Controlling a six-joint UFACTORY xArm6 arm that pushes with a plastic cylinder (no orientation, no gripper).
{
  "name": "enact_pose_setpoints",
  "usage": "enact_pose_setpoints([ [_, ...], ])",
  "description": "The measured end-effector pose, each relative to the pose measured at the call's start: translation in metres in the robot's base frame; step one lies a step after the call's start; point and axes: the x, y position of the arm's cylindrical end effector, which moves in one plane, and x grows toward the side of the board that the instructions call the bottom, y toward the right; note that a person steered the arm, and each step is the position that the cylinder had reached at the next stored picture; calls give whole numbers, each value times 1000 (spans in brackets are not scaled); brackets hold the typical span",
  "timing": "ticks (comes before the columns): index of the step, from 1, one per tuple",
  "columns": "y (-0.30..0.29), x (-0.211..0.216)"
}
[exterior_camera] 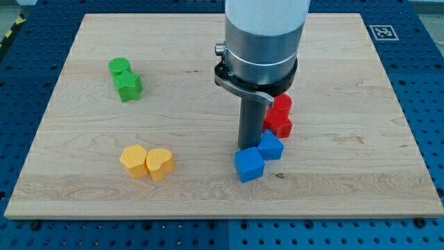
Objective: Move the blue cube slightly down and right a bit
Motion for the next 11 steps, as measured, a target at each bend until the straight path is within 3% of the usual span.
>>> enact_pose_setpoints([
  [2,8,9],
  [4,-40,28],
  [8,-67,43],
  [9,-67,76],
  [10,-58,79],
  [11,-51,45],
])
